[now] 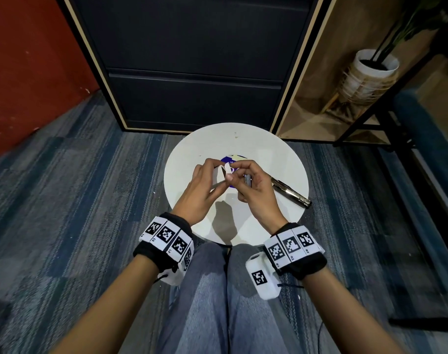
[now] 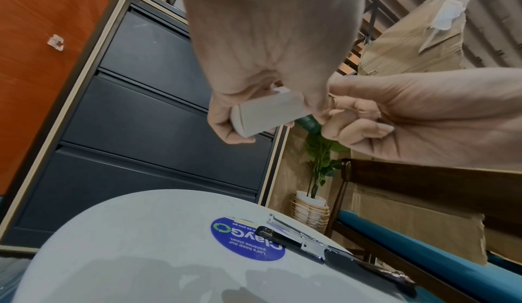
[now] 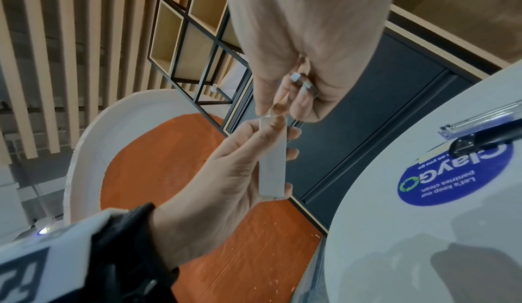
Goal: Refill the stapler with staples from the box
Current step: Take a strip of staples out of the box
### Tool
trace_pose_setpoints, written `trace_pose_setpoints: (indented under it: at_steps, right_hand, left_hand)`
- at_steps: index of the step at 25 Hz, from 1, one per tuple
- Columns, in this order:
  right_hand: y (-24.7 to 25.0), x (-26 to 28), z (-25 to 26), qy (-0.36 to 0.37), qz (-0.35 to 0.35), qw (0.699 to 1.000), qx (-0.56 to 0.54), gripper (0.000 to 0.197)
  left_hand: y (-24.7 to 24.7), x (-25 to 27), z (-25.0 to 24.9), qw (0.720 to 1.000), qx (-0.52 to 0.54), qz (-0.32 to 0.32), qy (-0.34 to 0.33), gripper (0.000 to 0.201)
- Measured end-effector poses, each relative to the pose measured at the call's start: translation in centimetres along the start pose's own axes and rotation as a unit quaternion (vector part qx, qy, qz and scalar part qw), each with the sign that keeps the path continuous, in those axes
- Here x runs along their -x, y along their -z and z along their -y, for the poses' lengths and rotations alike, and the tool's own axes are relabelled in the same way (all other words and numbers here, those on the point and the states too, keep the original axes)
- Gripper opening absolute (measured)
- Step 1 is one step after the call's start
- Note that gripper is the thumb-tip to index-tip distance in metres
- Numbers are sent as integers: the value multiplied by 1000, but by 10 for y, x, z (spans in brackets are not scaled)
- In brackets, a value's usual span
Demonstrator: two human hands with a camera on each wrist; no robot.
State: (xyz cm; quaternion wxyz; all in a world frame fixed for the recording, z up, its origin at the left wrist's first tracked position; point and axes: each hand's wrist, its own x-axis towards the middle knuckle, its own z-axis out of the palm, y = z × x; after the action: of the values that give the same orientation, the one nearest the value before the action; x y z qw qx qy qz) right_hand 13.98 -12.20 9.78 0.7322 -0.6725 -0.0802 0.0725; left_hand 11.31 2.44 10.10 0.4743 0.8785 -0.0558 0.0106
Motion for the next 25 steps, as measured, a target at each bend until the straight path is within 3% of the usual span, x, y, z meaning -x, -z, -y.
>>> trace_pose_setpoints:
  at_steps: [3, 18, 20, 22, 24, 25]
  right_hand:
    - [5, 0, -1, 4, 21, 1000, 22, 28]
    - [4, -3, -5, 50, -28, 996, 72, 27]
    - [0, 0, -7, 77, -35, 987, 138, 29]
    - [-3, 1, -12, 108, -24, 954, 277, 35]
    - [-2, 1, -16, 99, 7, 924, 370, 40]
    - [0, 2, -18, 85, 25, 924, 372, 41]
  left_hand:
    - [0, -2, 0, 1000, -9, 13, -18, 32]
    - [-5, -14, 4, 999, -30, 29, -26, 27]
    - [-7, -16, 5, 999, -32, 31, -18, 29]
    - [-8, -20, 7, 998, -30, 44, -18, 34]
    - [-11, -24, 13, 998, -23, 62, -21, 37]
    - [-14, -26, 17, 997, -32, 67, -24, 34]
